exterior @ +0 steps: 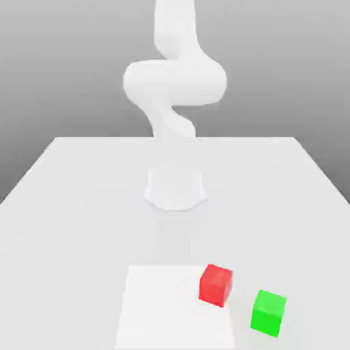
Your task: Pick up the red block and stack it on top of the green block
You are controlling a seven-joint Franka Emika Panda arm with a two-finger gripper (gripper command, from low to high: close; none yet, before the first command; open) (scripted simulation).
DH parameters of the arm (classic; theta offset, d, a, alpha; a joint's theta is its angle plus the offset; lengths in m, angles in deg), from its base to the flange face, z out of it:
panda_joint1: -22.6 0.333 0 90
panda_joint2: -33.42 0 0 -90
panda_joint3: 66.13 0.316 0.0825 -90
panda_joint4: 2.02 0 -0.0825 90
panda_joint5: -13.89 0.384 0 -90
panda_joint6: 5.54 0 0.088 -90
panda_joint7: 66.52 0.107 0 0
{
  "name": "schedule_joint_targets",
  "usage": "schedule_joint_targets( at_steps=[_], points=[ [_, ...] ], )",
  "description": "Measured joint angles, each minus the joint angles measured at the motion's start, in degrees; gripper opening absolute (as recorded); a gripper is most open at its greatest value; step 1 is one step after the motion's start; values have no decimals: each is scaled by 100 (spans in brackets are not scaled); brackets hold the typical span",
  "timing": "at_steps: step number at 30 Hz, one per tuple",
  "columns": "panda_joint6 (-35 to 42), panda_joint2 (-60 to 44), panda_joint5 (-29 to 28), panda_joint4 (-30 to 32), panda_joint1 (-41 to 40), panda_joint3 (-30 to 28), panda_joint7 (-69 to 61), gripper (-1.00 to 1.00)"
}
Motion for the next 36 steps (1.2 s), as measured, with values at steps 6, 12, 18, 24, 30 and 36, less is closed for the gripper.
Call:
schedule_joint_targets(
  at_steps=[6,12,18,24,30,36],
  points=[
    [-764,-1315,-81,721,583,-262,-1438,0],
    [-1489,-2563,-41,1410,1038,-430,-2886,0],
    [-2215,-3812,59,2098,1365,-410,-4373,0],
    [-3163,-5059,287,2208,1329,-253,-5019,0],
    [-3503,-5470,367,2151,1243,-149,-5083,-100],
    [-3131,-5034,242,2217,1267,-201,-4994,-100]
  ],
)
